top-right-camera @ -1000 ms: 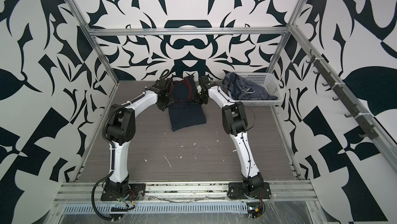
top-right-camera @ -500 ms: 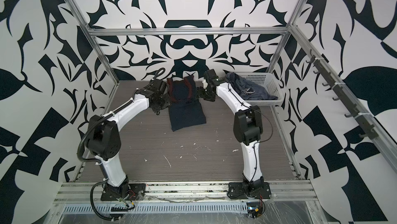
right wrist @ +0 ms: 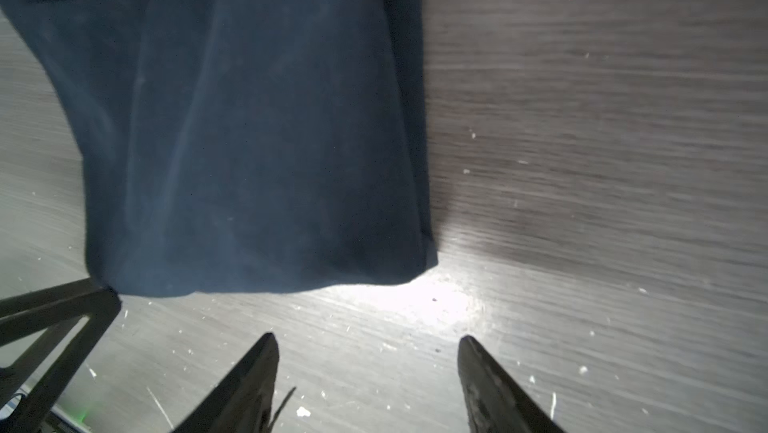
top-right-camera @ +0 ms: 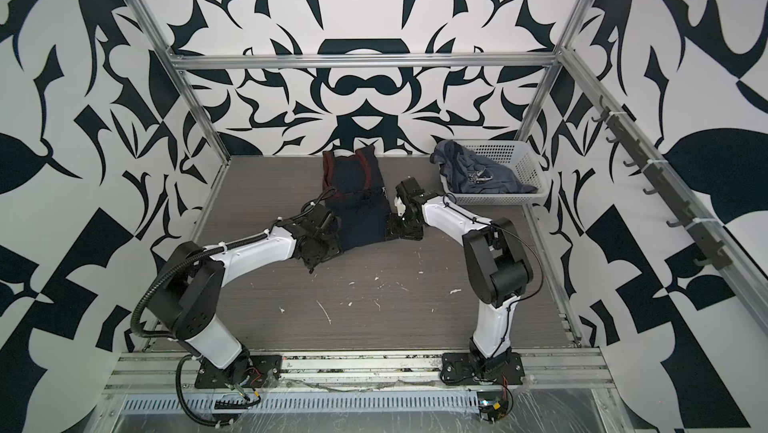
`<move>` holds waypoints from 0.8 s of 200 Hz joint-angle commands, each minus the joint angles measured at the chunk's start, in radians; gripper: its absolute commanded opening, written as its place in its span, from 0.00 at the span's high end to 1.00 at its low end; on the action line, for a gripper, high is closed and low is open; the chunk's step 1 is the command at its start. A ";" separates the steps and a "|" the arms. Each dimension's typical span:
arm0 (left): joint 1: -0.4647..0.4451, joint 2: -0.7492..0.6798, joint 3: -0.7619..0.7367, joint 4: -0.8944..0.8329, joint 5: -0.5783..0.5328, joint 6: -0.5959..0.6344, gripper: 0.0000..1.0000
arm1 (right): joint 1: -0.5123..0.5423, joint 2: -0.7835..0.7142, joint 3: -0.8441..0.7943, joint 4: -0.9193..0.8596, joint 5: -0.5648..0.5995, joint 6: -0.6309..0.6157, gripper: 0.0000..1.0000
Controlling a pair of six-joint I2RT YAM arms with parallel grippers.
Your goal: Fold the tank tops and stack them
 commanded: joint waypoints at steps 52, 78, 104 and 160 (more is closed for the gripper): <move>0.007 0.033 -0.041 0.211 0.034 -0.061 0.38 | -0.030 0.029 -0.034 0.169 -0.040 0.040 0.27; 0.016 0.067 -0.035 0.213 0.034 -0.062 0.48 | -0.029 0.065 -0.033 0.169 -0.040 0.033 0.31; 0.026 0.088 -0.033 0.208 0.029 -0.058 0.60 | -0.028 0.084 -0.043 0.167 -0.040 0.034 0.39; 0.033 0.082 -0.045 0.191 -0.003 -0.043 0.81 | -0.007 0.097 -0.089 0.179 -0.047 0.053 0.68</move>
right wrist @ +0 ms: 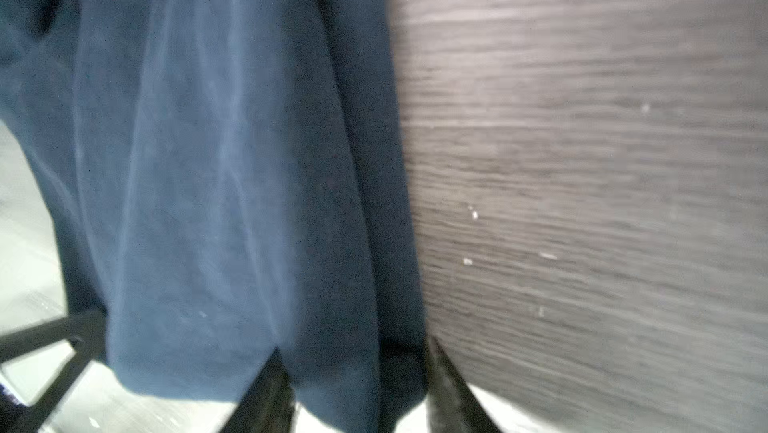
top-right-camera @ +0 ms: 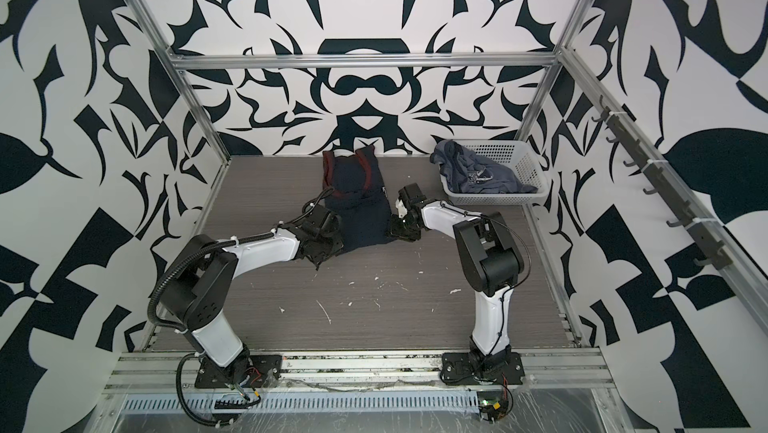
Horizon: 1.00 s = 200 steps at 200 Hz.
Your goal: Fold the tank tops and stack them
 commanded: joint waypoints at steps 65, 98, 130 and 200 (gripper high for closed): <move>0.008 -0.091 -0.066 -0.087 -0.069 0.038 1.00 | 0.046 -0.164 -0.145 -0.037 0.078 0.026 1.00; -0.029 -0.206 -0.126 -0.115 -0.049 0.038 1.00 | 0.116 -0.305 -0.267 -0.035 0.107 0.073 1.00; -0.078 -0.319 -0.165 -0.173 -0.030 0.029 0.94 | 0.160 -0.470 -0.385 -0.018 0.125 0.155 1.00; -0.110 -0.418 -0.341 -0.025 0.064 -0.056 0.52 | 0.187 -0.528 -0.593 0.128 0.087 0.325 1.00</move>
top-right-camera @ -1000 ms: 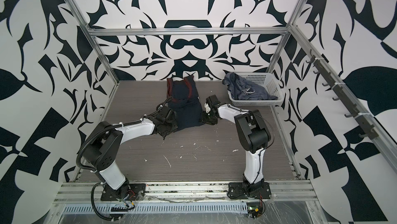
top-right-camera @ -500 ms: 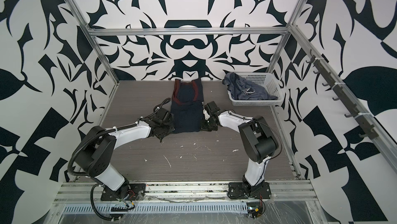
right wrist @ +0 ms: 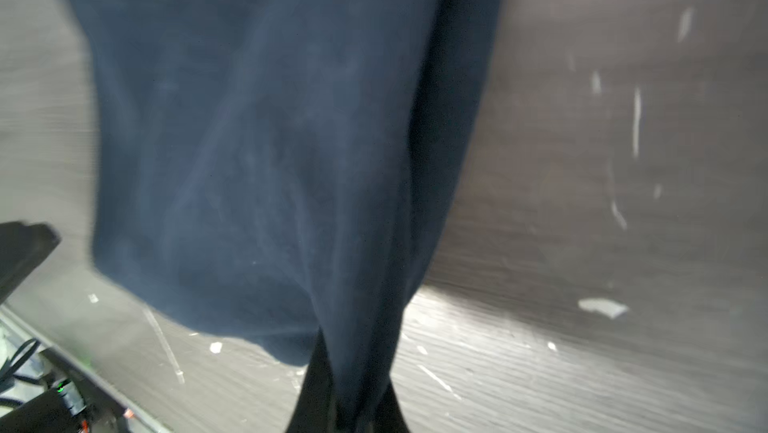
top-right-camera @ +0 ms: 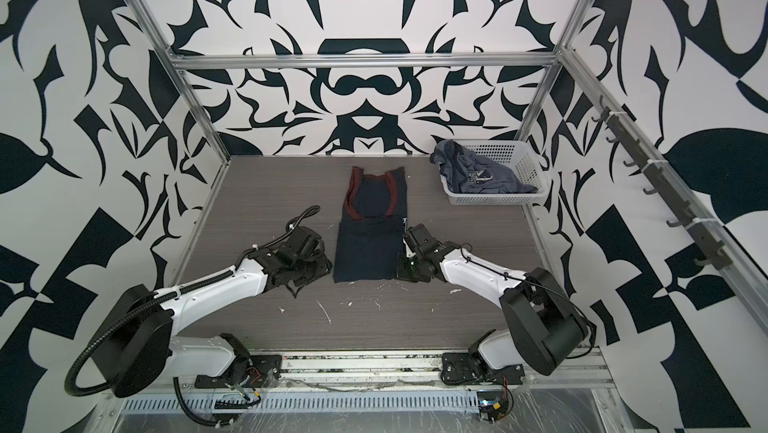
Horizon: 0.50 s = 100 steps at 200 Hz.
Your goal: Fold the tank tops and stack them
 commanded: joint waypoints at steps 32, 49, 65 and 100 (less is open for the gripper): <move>-0.105 0.042 -0.068 0.125 0.024 -0.116 0.49 | 0.016 -0.032 -0.082 0.075 0.005 0.106 1.00; -0.110 0.050 -0.117 0.214 0.035 -0.165 0.48 | 0.023 -0.029 -0.092 0.076 0.005 0.114 1.00; -0.117 0.032 -0.151 0.272 0.034 -0.200 0.48 | 0.035 -0.017 -0.099 0.078 0.010 0.118 1.00; -0.154 -0.015 -0.179 0.274 -0.023 -0.230 0.46 | 0.054 -0.007 -0.113 0.084 0.022 0.133 1.00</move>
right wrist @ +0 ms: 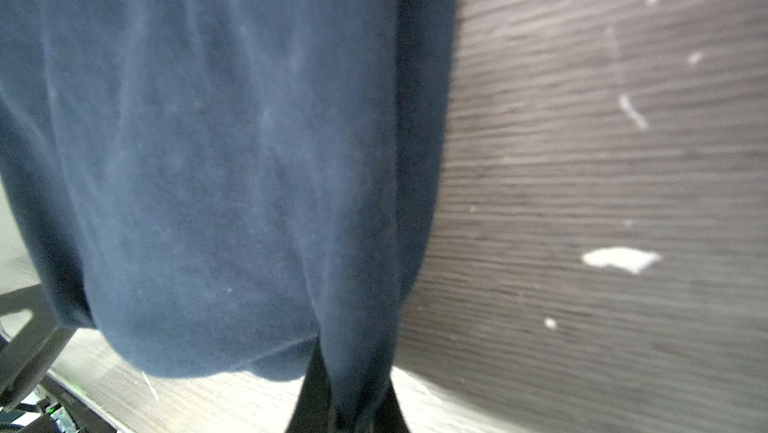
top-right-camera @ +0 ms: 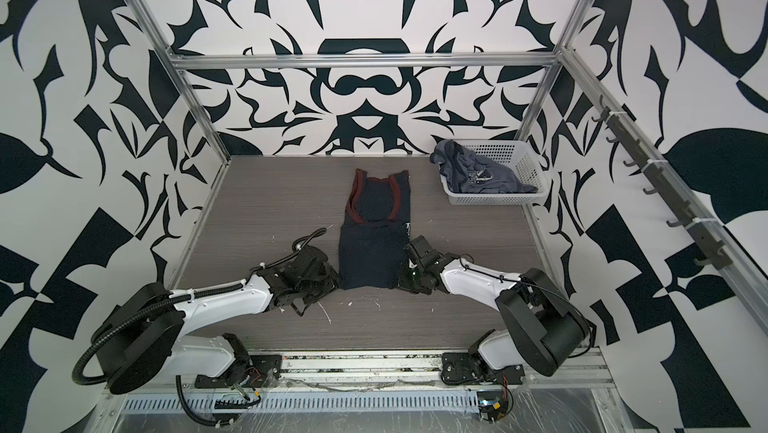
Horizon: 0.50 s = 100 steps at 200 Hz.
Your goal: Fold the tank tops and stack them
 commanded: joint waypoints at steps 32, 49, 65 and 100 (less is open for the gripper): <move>-0.019 0.037 -0.021 0.073 0.005 -0.047 0.53 | 0.022 -0.008 -0.018 -0.013 0.017 0.033 1.00; -0.019 0.065 -0.004 0.072 0.005 -0.036 0.60 | 0.024 -0.013 -0.015 -0.019 0.022 0.033 1.00; -0.019 0.082 0.004 0.085 0.007 -0.035 0.66 | 0.023 -0.014 -0.011 -0.029 0.021 0.027 1.00; -0.018 0.125 0.038 0.108 0.028 -0.023 0.80 | 0.025 -0.011 -0.007 -0.040 0.026 0.022 1.00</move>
